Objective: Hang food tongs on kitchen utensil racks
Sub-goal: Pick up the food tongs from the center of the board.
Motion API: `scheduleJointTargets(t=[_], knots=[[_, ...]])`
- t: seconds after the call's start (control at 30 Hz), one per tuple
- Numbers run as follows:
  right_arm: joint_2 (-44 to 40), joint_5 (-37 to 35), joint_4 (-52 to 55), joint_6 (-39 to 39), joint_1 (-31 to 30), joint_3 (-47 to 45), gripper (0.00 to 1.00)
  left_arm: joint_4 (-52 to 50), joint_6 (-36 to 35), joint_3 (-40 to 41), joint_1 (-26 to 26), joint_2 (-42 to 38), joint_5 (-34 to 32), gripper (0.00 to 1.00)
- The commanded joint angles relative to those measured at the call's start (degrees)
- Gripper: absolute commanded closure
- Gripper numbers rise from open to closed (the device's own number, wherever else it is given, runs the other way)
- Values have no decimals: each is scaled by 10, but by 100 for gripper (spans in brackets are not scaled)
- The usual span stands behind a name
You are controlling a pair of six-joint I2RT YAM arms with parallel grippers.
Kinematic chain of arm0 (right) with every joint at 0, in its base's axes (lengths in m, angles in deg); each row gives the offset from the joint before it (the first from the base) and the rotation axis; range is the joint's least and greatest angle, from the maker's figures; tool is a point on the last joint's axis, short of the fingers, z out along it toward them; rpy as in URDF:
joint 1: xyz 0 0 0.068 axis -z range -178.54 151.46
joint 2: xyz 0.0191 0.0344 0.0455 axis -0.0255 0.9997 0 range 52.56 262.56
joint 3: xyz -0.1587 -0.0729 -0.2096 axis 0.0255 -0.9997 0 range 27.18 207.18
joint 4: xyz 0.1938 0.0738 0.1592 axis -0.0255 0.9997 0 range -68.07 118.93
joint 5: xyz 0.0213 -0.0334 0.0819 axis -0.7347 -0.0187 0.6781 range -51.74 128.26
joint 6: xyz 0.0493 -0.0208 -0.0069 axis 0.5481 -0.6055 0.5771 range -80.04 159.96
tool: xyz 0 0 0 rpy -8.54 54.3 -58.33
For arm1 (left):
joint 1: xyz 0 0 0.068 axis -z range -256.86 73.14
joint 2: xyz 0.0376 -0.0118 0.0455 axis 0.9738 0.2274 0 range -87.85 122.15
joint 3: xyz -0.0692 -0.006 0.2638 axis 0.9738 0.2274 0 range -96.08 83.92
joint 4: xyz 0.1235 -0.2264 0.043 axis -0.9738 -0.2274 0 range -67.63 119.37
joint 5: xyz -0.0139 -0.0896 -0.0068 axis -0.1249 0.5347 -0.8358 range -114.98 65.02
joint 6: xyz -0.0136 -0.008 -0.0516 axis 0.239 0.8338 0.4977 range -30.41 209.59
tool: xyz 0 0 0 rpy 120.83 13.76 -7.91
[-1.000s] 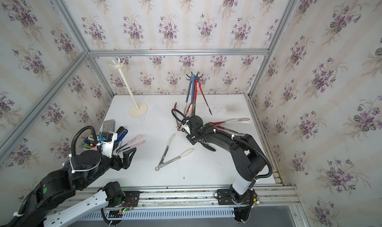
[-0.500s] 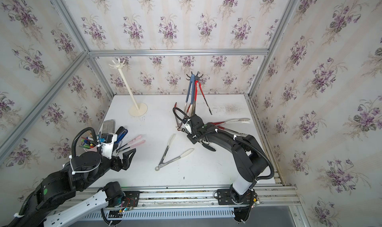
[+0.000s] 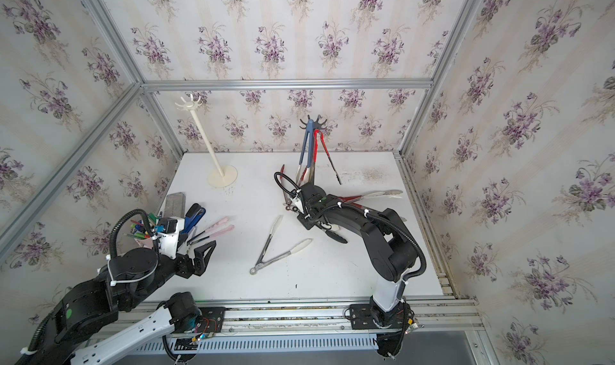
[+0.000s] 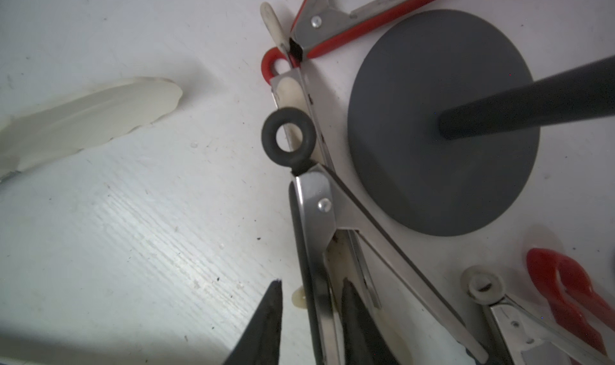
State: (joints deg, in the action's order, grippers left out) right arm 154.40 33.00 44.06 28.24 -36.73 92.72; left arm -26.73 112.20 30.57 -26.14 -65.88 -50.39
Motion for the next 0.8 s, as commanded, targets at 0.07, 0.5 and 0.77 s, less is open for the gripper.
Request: scheduleJointTargets(t=[0.07, 0.5, 0.77], knots=[[-16, -24, -4, 5, 2, -17, 70, -4, 10, 6, 0, -7, -15, 1], [-56, -29, 18, 7, 4, -63, 72, -3, 16, 20, 0, -8, -18, 1], [-49, -30, 11, 23, 7, -84, 72, -3, 21, 32, 0, -18, -19, 1]])
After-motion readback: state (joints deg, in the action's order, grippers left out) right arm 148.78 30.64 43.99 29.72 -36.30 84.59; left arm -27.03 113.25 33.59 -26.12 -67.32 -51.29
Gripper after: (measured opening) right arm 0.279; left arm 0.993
